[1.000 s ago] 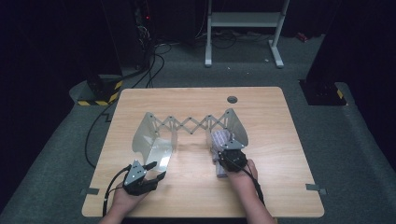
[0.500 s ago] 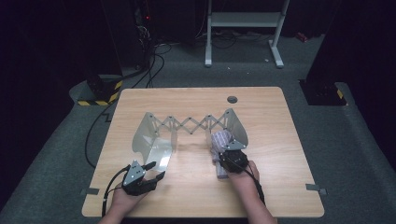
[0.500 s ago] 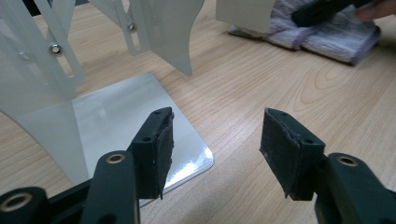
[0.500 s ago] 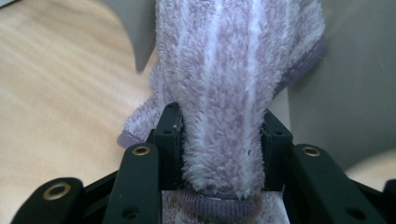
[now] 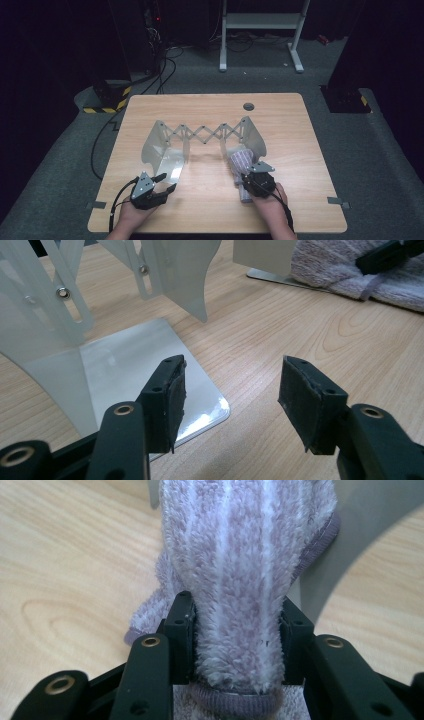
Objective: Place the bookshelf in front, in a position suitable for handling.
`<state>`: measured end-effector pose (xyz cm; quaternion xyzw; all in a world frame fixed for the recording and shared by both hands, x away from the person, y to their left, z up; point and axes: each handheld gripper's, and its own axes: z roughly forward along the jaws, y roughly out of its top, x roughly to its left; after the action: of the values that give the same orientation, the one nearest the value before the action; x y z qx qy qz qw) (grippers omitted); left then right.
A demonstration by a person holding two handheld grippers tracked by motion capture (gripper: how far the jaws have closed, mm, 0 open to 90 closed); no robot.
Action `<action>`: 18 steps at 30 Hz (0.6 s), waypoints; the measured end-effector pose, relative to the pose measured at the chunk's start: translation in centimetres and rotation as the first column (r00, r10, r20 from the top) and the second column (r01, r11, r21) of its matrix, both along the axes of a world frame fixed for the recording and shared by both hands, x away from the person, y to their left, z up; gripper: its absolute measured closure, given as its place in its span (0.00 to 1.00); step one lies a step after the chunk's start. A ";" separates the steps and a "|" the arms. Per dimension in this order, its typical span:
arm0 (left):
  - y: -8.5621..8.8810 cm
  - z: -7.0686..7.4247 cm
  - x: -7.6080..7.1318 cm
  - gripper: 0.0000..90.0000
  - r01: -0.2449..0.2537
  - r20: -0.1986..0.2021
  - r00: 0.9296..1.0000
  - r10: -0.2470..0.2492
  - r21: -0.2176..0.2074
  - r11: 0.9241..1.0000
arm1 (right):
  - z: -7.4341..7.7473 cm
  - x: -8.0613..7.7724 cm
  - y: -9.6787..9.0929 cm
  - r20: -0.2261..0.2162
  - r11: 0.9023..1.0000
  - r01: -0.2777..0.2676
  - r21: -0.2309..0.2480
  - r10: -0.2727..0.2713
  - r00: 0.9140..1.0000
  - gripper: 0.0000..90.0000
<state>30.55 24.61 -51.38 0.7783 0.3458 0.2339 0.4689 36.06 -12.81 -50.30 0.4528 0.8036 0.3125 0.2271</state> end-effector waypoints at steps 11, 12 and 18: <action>0.2 0.0 0.0 0.49 -0.004 -0.002 1.000 0.004 -0.003 1.000 | 0.0 4.2 2.9 -0.002 1.000 0.001 -0.019 -0.001 1.000 0.66; 0.2 0.0 0.0 0.49 -0.004 -0.001 1.000 0.004 -0.004 1.000 | 0.0 4.6 3.2 -0.003 1.000 0.006 -0.016 -0.006 1.000 0.66; 0.2 0.0 0.0 0.49 -0.001 0.001 1.000 0.001 -0.005 1.000 | -0.1 5.7 4.2 -0.002 1.000 0.020 -0.009 -0.020 1.000 0.65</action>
<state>30.58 24.77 -51.41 0.7769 0.3466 0.2336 0.4709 41.75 -8.61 -50.42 0.4599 0.8006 0.3064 0.2314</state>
